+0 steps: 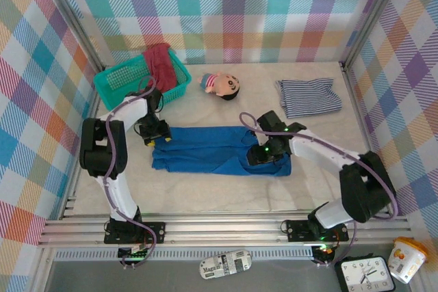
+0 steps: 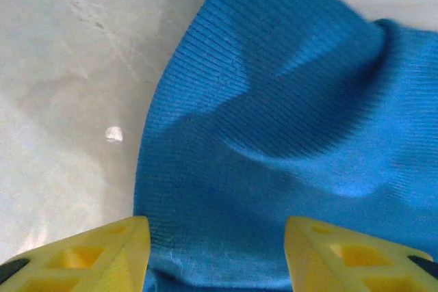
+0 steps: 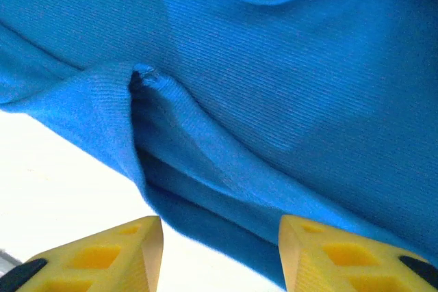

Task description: Fold and stack the tank tops

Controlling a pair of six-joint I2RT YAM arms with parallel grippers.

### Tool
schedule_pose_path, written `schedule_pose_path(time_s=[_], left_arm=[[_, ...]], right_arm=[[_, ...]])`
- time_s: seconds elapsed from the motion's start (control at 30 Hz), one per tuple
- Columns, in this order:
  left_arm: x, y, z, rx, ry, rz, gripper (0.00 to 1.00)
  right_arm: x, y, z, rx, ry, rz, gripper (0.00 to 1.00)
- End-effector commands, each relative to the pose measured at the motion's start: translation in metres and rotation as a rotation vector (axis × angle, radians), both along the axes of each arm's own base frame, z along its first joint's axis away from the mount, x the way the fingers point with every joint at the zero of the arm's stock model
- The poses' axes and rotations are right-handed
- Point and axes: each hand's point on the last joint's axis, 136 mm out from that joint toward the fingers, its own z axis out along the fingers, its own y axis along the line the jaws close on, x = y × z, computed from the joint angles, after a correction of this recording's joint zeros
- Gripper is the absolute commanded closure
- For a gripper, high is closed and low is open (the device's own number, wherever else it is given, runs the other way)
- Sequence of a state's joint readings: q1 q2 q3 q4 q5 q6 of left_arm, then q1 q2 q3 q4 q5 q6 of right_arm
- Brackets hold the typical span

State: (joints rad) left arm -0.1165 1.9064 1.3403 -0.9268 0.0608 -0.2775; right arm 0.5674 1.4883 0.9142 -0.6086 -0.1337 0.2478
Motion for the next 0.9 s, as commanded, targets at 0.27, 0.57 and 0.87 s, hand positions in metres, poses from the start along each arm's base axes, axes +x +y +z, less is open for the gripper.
schedule_pose_path(time_s=[0.27,0.57,0.87], left_arm=[[-0.052,0.004,-0.020,0.023,0.146,-0.036,0.58],[-0.119,-0.011,-0.016,-0.052,0.231,0.031,0.56],[-0.130,-0.009,0.021,-0.027,0.137,0.010,0.46]], right_arm=[[0.015,-0.022,-0.041,-0.146,0.060,-0.091,0.53],[0.056,-0.025,-0.036,-0.241,0.007,-0.024,0.53],[0.105,-0.017,-0.057,-0.293,-0.044,0.102,0.53]])
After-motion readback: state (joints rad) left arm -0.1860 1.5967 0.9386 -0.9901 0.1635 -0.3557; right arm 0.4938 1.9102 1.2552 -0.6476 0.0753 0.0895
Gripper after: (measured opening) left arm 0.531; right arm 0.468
